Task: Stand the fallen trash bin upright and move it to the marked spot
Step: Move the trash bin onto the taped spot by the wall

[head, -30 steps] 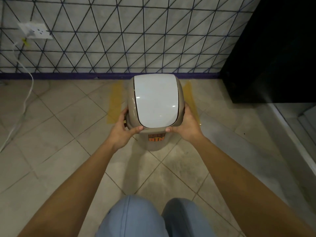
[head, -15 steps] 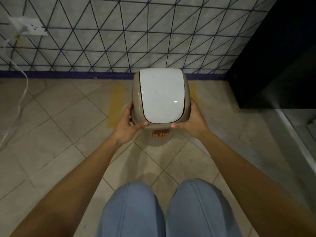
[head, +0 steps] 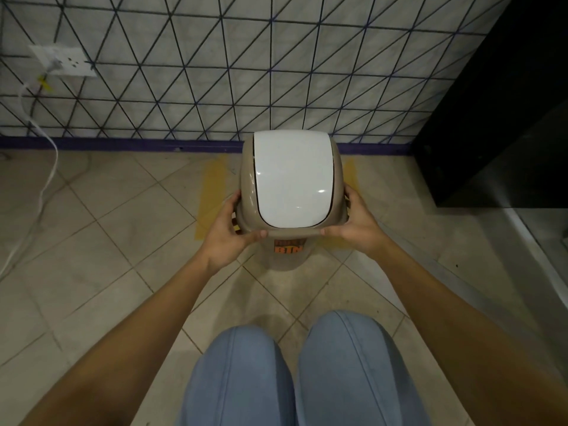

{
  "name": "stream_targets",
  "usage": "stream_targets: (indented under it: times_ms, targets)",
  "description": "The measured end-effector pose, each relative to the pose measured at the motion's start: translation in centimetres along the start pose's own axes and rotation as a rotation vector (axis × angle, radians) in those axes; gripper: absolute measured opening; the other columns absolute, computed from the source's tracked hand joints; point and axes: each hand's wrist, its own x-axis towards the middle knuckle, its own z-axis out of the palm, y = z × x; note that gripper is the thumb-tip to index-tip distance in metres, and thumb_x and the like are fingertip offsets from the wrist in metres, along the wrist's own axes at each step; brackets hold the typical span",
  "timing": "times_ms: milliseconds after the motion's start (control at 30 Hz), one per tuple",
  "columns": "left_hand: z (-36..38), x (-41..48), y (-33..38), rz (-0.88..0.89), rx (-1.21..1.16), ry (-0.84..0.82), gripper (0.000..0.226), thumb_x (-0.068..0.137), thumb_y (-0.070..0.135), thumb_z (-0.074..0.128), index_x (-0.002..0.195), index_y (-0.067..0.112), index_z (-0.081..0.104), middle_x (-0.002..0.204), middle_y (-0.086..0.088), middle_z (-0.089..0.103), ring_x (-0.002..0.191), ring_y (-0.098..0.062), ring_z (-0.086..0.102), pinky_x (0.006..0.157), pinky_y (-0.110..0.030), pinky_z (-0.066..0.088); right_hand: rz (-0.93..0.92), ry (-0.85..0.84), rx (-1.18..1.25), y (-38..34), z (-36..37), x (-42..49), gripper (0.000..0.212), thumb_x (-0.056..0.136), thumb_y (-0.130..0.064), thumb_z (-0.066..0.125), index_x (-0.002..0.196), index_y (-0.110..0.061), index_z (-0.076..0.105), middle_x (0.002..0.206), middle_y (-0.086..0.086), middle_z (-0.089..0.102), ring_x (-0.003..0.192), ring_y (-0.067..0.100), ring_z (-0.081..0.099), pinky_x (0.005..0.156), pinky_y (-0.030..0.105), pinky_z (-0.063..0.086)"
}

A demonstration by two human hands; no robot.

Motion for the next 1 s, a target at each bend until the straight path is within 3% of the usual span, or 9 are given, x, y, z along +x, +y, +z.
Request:
stream_targets:
  times_ms: [200,267,333,400,467,567,833,1000]
  targets:
    - [0.1,0.9,0.1,-0.014,-0.003,0.08,0.086,0.074,0.011,0.076,0.145,0.023,0.028,0.138,0.005,0.044,0.113,-0.015,0.05,0.072,-0.009,0.048,0.004,0.03,-0.012,-0.1,0.1,0.9,0.112,0.056,-0.012,0.087,0.147,-0.024,0.021,0.148,-0.002,0.031,0.135,0.015,0.032,0.11,0.033,0.032]
    - [0.2,1.4,0.1,-0.001,0.023,0.102,0.083,0.075,0.011,0.075,0.144,0.023,0.029,0.138,0.004,0.045,0.112,-0.015,0.05,0.071,-0.008,0.047,-0.026,0.075,-0.01,-0.1,0.3,1.2,0.111,0.054,-0.015,0.089,0.145,-0.024,0.026,0.147,-0.001,0.035,0.134,0.015,0.035,0.108,0.03,0.033]
    - [0.3,1.9,0.3,-0.003,0.027,0.125,0.082,0.076,0.011,0.074,0.144,0.022,0.028,0.14,0.002,0.043,0.116,-0.016,0.049,0.078,-0.01,0.047,-0.053,0.128,-0.016,-0.1,0.6,1.4,0.109,0.053,-0.017,0.089,0.144,-0.024,0.029,0.145,-0.002,0.039,0.131,0.013,0.038,0.103,0.026,0.034]
    - [0.4,2.4,0.6,0.01,0.071,0.159,0.083,0.076,0.011,0.074,0.144,0.021,0.027,0.144,0.001,0.039,0.126,-0.016,0.042,0.094,-0.019,0.043,-0.075,0.176,-0.033,-0.3,0.9,1.7,0.106,0.055,-0.016,0.088,0.143,-0.024,0.029,0.144,-0.003,0.039,0.13,0.012,0.039,0.103,0.024,0.034]
    - [0.6,3.1,1.2,0.076,0.175,0.195,0.086,0.075,0.01,0.075,0.145,0.02,0.025,0.147,0.002,0.036,0.129,-0.007,0.034,0.1,-0.015,0.034,-0.102,0.195,-0.039,-0.6,1.1,2.3,0.106,0.058,-0.013,0.087,0.144,-0.024,0.027,0.145,-0.002,0.037,0.132,0.013,0.039,0.108,0.029,0.035]
    - [0.9,4.3,1.9,0.176,0.31,0.22,0.091,0.072,0.005,0.076,0.146,0.019,0.024,0.142,-0.001,0.041,0.119,-0.002,0.037,0.079,0.006,0.032,-0.114,0.202,-0.067,-0.8,1.2,3.1,0.106,0.061,-0.009,0.085,0.146,-0.022,0.023,0.148,-0.001,0.032,0.134,0.016,0.037,0.111,0.038,0.036]
    - [1.0,6.1,2.5,0.232,0.515,0.252,0.087,0.078,0.012,0.072,0.147,0.018,0.021,0.126,-0.007,0.048,0.096,-0.011,0.049,0.078,-0.017,0.039,-0.161,0.167,-0.21,-1.6,0.5,5.2,0.1,0.069,-0.008,0.079,0.148,-0.015,0.018,0.146,0.006,0.03,0.136,0.02,0.035,0.113,0.039,0.031]
    - [0.7,8.0,2.1,0.265,0.549,0.248,0.087,0.078,0.012,0.072,0.147,0.018,0.02,0.124,-0.006,0.047,0.091,-0.001,0.043,0.071,0.0,0.035,-0.191,0.19,-0.296,-1.7,0.6,6.8,0.095,0.075,-0.009,0.075,0.149,-0.014,0.015,0.147,0.007,0.028,0.136,0.021,0.031,0.111,0.03,0.027]
